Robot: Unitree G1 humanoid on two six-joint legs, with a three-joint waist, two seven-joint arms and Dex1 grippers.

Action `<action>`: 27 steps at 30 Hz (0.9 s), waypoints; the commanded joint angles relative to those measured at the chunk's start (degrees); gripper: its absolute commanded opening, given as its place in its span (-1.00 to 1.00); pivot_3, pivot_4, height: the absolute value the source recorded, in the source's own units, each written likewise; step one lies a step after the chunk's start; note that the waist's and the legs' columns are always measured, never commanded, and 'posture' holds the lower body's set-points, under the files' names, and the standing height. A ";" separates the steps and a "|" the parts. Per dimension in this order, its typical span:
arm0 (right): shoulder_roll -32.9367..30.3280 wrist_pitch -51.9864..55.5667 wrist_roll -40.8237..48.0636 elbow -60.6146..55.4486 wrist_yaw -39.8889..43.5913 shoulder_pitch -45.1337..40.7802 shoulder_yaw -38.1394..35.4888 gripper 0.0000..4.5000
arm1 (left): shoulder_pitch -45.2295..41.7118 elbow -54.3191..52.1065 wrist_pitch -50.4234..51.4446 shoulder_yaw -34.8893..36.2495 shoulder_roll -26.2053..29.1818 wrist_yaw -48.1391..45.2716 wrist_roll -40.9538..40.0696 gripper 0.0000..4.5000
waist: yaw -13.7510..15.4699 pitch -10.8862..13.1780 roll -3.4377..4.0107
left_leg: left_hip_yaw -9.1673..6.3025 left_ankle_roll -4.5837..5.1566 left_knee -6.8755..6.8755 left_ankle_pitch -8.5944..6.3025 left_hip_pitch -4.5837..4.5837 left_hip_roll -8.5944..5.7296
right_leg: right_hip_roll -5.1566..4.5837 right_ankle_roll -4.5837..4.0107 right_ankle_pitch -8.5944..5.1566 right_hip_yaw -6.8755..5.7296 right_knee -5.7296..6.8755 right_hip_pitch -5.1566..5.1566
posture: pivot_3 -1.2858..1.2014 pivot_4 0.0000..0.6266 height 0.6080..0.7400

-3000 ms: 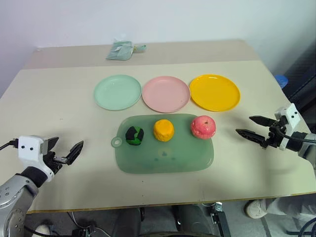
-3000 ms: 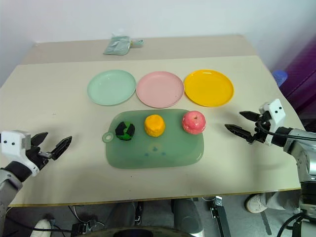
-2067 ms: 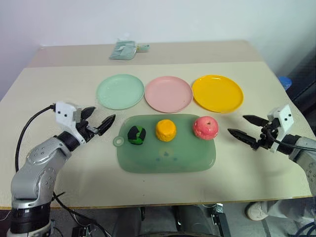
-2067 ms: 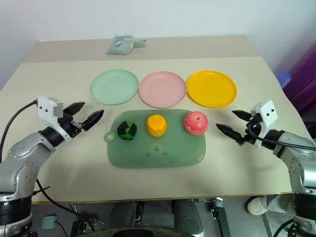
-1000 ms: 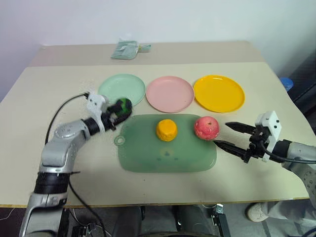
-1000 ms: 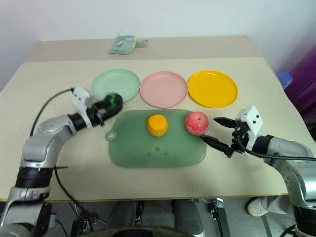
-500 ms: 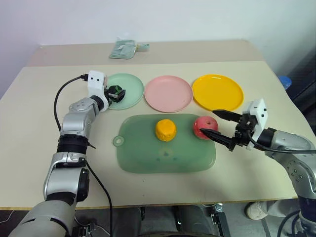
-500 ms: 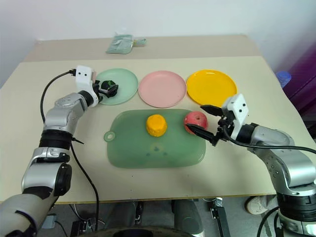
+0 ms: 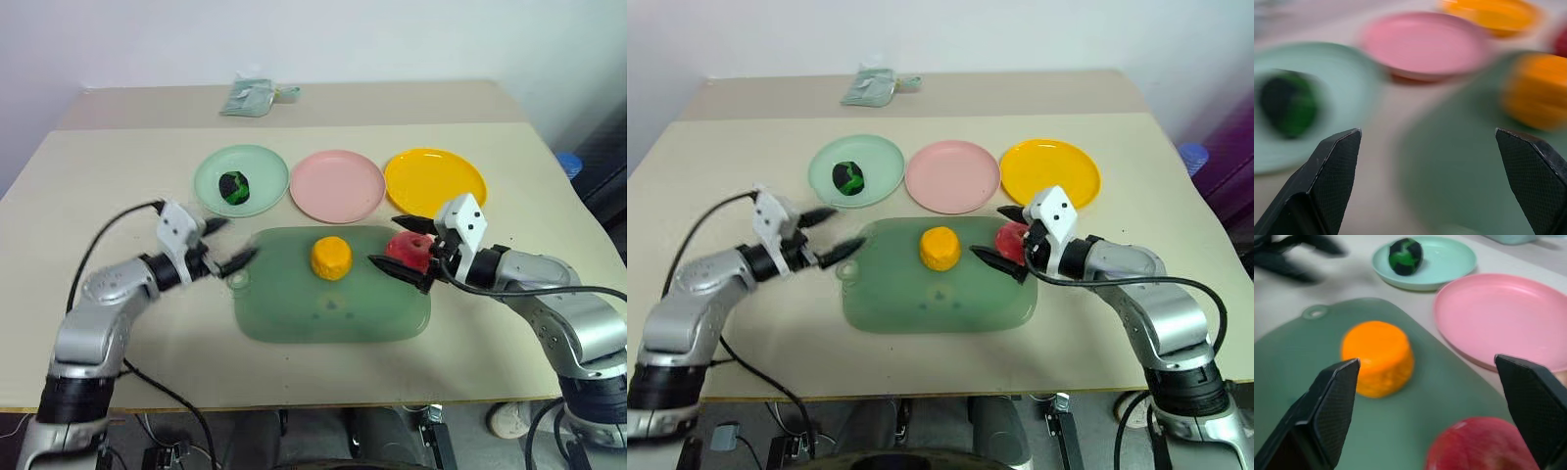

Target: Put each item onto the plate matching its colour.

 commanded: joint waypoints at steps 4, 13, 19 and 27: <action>-4.30 -2.08 0.97 0.92 5.60 0.57 -3.59 1.00 | 3.21 -8.56 2.02 -3.06 0.28 -1.90 -2.63 0.99 | -0.10 0.00 0.00 | 0.01 0.02 -0.01 -0.01 0.00 -0.02 | 0.01 0.00 0.00 -0.01 -0.03 0.01 | 0.03 -0.52 1.00; 4.44 4.71 -1.33 -4.86 -0.51 -6.94 9.48 1.00 | 5.42 -7.26 0.29 -1.39 2.85 -2.96 -1.19 0.99 | -0.95 0.00 0.02 | -0.01 0.04 -0.05 -0.02 0.04 0.03 | 0.14 -0.02 -0.01 0.02 -0.01 -0.03 | 0.03 -0.52 1.00; 11.29 10.40 -8.98 -2.91 -9.56 -11.61 18.72 1.00 | 8.98 -7.25 -0.28 4.01 4.44 -3.05 -2.27 0.99 | -0.23 0.00 0.02 | -0.02 0.04 -0.05 -0.03 -0.04 0.02 | 0.01 -0.02 -0.01 0.01 -0.05 -0.09 | 0.03 -0.52 1.00; 12.94 10.48 -13.07 0.80 -11.53 -11.64 20.25 1.00 | 11.58 -10.18 -0.91 5.45 3.89 -3.50 -4.14 0.99 | -0.32 0.00 0.02 | -0.01 0.04 -0.05 -0.03 -0.05 0.03 | 0.01 -0.02 -0.01 0.00 -0.06 -0.11 | 0.03 -0.52 1.00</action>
